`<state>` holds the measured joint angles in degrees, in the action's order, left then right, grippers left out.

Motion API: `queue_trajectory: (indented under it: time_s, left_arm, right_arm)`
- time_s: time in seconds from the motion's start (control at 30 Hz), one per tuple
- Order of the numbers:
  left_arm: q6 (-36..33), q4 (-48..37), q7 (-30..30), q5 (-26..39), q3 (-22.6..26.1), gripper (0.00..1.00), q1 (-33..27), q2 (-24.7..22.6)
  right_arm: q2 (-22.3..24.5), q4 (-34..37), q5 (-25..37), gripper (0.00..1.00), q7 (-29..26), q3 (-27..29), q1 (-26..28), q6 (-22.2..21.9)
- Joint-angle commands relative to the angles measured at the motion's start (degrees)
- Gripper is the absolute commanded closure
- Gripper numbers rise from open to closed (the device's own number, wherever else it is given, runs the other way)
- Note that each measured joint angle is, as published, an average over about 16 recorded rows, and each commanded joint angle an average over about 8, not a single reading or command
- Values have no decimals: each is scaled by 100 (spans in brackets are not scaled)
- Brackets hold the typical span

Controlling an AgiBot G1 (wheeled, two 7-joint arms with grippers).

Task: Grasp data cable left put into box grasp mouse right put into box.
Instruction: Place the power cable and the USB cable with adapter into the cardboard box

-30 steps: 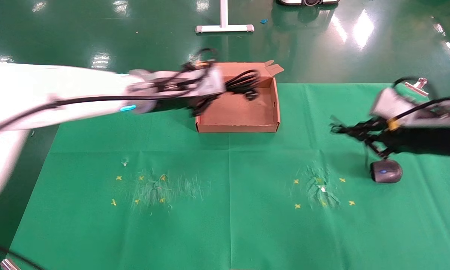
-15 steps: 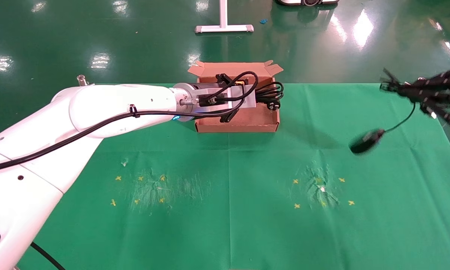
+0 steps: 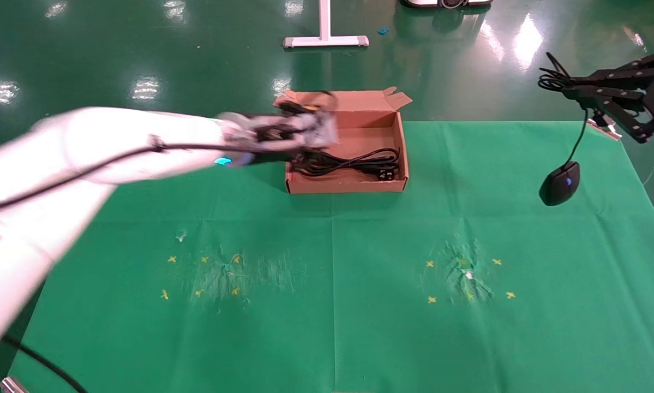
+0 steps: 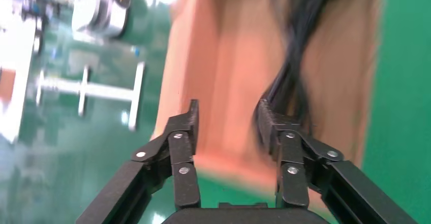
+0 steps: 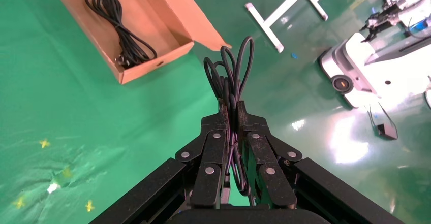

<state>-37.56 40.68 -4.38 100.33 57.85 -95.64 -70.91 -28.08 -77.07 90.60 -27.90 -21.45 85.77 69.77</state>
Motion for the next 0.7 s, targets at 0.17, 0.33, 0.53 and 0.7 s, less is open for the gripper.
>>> queue_trajectory:
  time_s: [0.17, 0.33, 0.53, 0.7]
  left_arm:
    - [-152, 396, -370, -89, -173, 0, -115, 1023]
    - [-201, 1314, -1139, 223, -238, 0, -81, 2008]
    - [-217, 2231, -2170, 881, -190, 0, 49, 2481]
    - [-268, 2654, -2888, 1465, -157, 0, 114, 2561]
  right_arm:
    - [-317, 18, 6, 100, 120, -69, 101, -52]
    - [-979, 111, 166, 100, 257, -272, 346, -158]
    - [-2147, 628, 536, 100, 552, -684, 718, -377]
    - [-3104, 1455, 792, 100, 953, -1006, 969, -592]
